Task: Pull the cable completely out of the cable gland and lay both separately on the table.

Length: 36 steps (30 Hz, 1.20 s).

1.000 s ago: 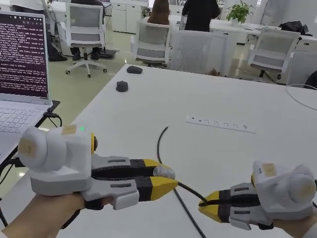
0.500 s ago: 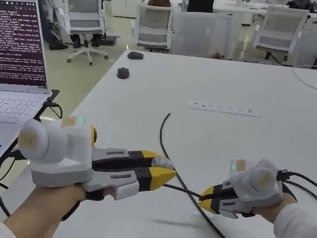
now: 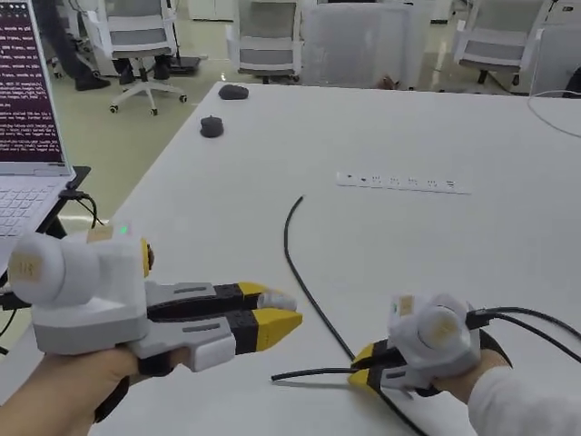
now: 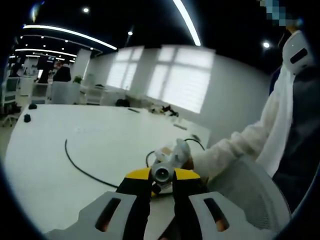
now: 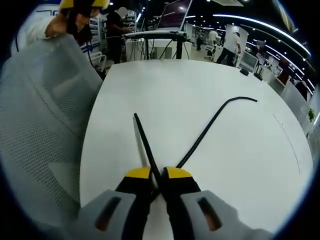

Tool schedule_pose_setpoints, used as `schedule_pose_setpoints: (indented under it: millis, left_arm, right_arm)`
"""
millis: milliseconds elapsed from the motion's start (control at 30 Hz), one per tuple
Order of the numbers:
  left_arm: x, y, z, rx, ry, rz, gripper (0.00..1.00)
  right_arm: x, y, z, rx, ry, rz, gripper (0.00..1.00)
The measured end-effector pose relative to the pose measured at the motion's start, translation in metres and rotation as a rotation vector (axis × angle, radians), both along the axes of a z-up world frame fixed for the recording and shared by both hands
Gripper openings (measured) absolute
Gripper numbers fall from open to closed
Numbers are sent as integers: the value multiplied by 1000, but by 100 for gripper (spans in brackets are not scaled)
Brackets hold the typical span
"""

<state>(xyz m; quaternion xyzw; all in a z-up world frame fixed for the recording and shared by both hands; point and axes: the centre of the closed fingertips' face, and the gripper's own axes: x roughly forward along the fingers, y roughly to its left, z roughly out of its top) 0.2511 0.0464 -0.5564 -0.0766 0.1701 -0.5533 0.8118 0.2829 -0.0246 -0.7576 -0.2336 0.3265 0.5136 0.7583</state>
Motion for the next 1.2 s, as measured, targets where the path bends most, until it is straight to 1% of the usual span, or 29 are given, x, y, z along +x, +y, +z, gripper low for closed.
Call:
schedule_pose_setpoints:
  millis: [67,100,133,200,300,400,433,467,533,567,633,667,700,733,767,800,833,867,900,933,967,1000,1067,1100,1167,1200]
  left_arm:
    - [1,0,-1,-5,9,-1,17]
    - [2,0,-2,-2,15,-3,17]
    - [4,-1,-4,14,13,-9,17]
    - [9,0,-9,64,-3,-26,17]
    - [17,-2,-6,81,-15,-50,17]
    - [31,-6,-12,114,-37,-63,17]
    - [36,-7,-19,135,-38,-66,17]
    - [40,-8,-24,146,-37,-66,17]
    - [49,-12,-36,152,-30,-73,17]
    - [53,-13,-43,159,-17,-76,17]
    - [59,-16,-55,169,-13,-74,17]
    - [61,-17,-61,175,-9,-76,17]
    - [65,-18,-71,187,-3,-76,17]
    - [68,-18,-80,204,0,-74,17]
    - [74,-17,-93,229,16,-64,17]
    - [76,-17,-100,237,23,-62,17]
    - [78,-17,-107,247,27,-60,17]
    - [81,-17,-117,264,31,-55,17]
    - [82,-16,-124,277,35,-53,17]
    - [83,-15,-134,301,43,-50,17]
    - [84,-15,-140,313,48,-50,17]
    - [84,-14,-150,337,56,-49,17]
    - [86,-13,-162,361,49,-44,17]
    - [87,-12,-166,366,53,-40,17]
    - [87,-10,-175,379,63,-33,17]
    - [87,-9,-178,388,63,-31,17]
  right_arm:
    - [-1,1,0,3,3,3,9]
    - [-1,2,1,15,9,-5,11]
    - [0,2,2,25,13,-13,12]
    - [1,2,6,54,12,-25,16]
    - [2,1,12,91,15,-44,20]
    - [5,-3,18,108,-6,-67,24]
    - [6,-4,20,122,-9,-76,26]
    - [6,-5,24,145,-4,-87,28]
    - [5,-8,30,171,-5,-96,31]
    - [4,-9,33,178,-8,-101,32]
    - [3,-15,39,194,-18,-123,34]
    - [2,-19,44,212,-16,-143,35]
    - [0,-22,47,222,-16,-157,36]
    - [-1,-27,51,236,-20,-182,36]
    - [-3,-32,54,246,-25,-198,37]
    - [-5,-37,57,256,-31,-217,37]
    - [-6,-46,64,285,-46,-264,37]
    - [-8,-52,67,304,-49,-292,37]
    - [-12,-62,71,323,-51,-328,37]
    - [-15,-69,73,329,-55,-351,37]
    - [-18,-77,74,330,-61,-371,36]
    - [-21,-84,75,324,-66,-387,36]
    - [-30,-100,76,314,-78,-422,37]
    - [-33,-109,75,314,-83,-447,37]
    - [-39,-124,73,318,-71,-506,38]
    - [-40,-129,72,316,-72,-517,38]
